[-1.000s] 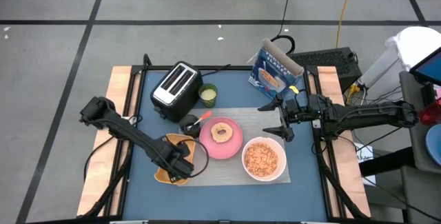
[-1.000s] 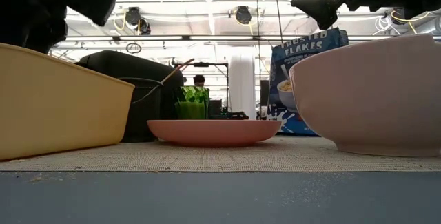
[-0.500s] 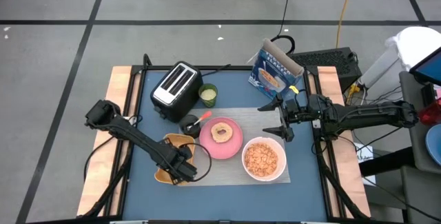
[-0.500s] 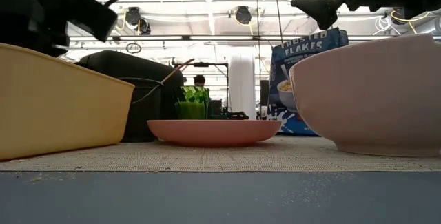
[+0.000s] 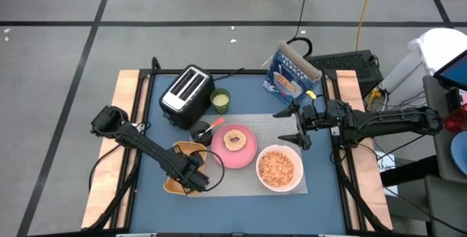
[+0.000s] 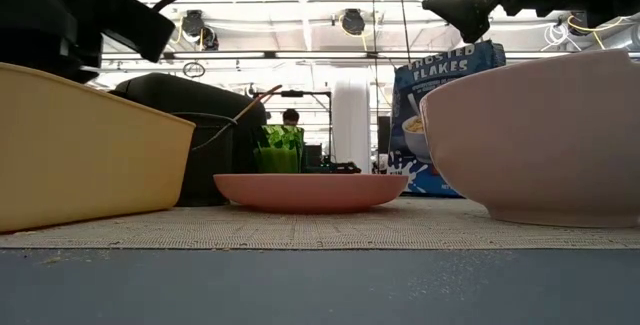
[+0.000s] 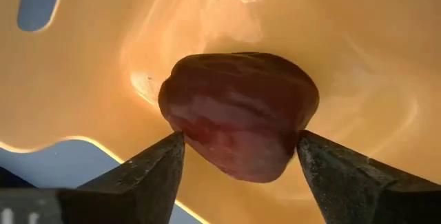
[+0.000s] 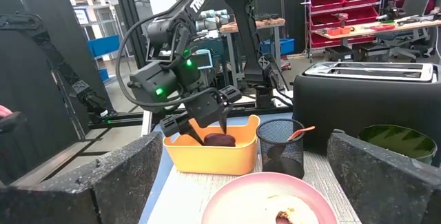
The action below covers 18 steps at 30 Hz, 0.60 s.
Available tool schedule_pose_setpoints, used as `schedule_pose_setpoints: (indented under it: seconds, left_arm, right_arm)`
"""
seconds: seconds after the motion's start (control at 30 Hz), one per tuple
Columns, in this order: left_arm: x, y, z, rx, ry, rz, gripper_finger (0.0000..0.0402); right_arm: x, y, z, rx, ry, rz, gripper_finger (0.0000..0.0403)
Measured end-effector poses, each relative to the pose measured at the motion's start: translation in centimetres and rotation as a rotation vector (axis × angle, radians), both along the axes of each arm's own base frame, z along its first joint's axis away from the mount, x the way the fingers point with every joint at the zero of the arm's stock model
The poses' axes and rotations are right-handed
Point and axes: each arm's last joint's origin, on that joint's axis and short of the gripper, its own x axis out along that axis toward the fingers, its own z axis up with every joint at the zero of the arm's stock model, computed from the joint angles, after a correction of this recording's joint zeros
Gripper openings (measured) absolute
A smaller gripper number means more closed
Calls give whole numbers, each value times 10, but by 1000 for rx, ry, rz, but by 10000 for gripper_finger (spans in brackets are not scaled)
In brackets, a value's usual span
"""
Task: Arrange a breakfast setting
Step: Put the red apple on the gray placemat
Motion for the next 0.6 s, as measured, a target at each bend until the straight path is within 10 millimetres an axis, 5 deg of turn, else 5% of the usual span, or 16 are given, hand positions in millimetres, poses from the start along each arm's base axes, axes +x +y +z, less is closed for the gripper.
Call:
schedule_pose_setpoints:
  seconds: [0.6]
  left_arm:
    - [0,0,0,2,-1,17,137]
  right_arm:
    - [0,0,0,0,0,0,398]
